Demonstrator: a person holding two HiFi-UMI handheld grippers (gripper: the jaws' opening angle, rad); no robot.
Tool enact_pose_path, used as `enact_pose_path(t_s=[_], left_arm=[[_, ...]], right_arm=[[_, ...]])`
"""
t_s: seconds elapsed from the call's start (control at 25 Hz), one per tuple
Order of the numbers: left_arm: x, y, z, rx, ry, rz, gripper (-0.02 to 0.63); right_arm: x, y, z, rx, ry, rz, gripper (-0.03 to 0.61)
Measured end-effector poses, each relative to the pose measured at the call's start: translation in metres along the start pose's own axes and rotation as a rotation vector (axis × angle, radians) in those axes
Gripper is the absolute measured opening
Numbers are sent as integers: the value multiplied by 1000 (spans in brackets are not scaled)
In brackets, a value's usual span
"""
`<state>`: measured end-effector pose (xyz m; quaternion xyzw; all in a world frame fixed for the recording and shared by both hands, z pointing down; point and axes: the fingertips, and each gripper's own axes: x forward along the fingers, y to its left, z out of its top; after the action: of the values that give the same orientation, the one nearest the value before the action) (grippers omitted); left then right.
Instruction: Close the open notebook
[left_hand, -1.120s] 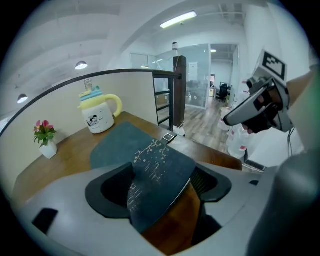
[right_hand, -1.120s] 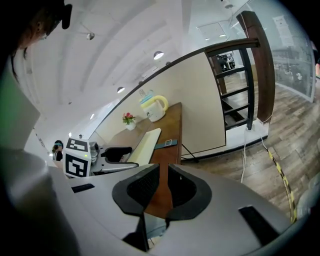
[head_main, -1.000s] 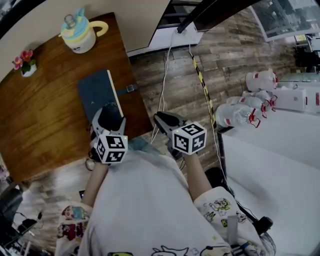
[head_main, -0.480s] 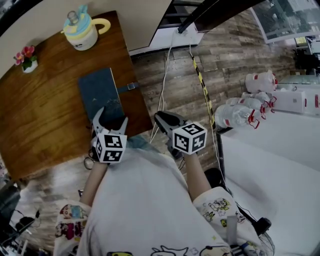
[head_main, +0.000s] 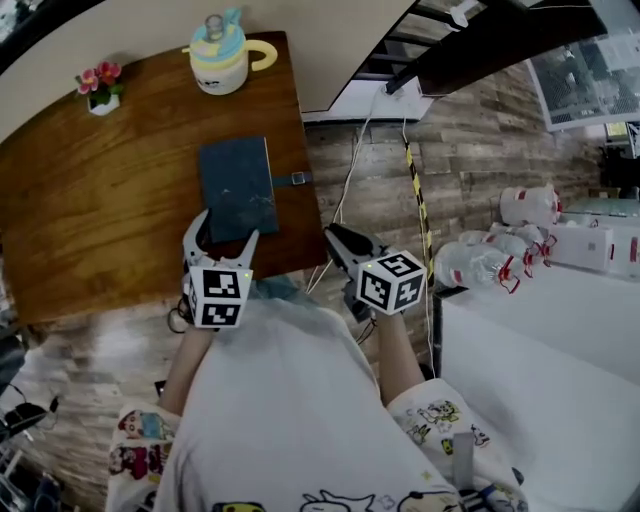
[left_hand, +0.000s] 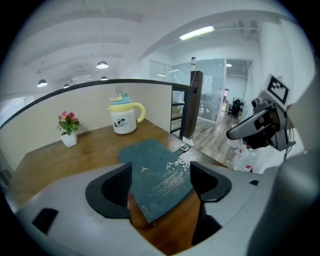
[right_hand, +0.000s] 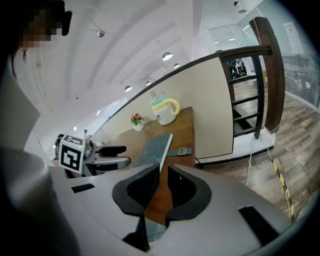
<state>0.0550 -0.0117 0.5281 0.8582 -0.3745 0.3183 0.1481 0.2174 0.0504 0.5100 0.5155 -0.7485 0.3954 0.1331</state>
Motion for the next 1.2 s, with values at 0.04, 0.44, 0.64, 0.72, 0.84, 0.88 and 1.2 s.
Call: enact_pose_path(t_s=[0.04,0.44,0.64,0.72,0.84,0.88,1.2], left_arm=[[-5,5,2,-10,-10,10,341],[-63,55,36,-62,-133,130,339],[-96,75,56,-97,-203,171,339],[-106,82,62,-117,-222,180,339],[-120,92,70,-166,-266,184,337],[-123,95,72,-184,-283,181,336],[-149,109,81,-225,-373,188,152]], right_arm=[[2,5,4,-14,-5,7,44],[22,67,60,-200,-84,110,44],[25,97,87,-277,-136,156,44],[25,107,94,-300,-153,167,44],[24,119,105,-335,-179,174,44],[24,123,108,-347,-190,178,44],[21,146,128,-419,-282,185,31]])
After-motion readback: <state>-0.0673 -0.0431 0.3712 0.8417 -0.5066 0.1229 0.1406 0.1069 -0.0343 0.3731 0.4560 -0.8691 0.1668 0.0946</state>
